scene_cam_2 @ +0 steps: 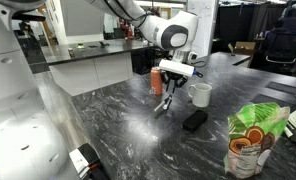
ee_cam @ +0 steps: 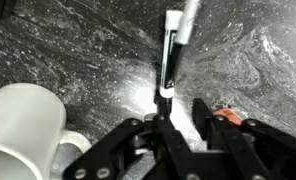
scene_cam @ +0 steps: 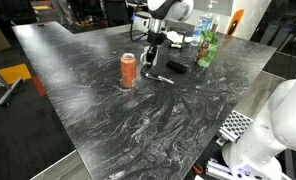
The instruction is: Take two markers out of the white cup
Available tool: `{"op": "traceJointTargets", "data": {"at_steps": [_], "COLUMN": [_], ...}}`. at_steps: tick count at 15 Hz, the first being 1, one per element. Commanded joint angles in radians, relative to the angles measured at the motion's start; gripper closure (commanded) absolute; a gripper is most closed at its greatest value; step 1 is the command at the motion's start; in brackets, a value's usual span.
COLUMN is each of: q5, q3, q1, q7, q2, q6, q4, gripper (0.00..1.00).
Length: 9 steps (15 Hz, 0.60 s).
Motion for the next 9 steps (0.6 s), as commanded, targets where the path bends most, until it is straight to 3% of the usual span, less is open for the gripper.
{"op": "traceJointTargets", "data": {"at_steps": [1, 6, 9], "q5": [-0.044, -0.189, -0.328], "q3": [0.017, 0.04, 0.07], "q1": [-0.022, -0.005, 0.014], "q7": [0.045, 0.141, 0.185], "q2": [0.026, -0.021, -0.083], "q6": [-0.032, -0.009, 0.039], "q4": [0.052, 0.088, 0.105], "gripper": [0.37, 0.02, 0.0]}}
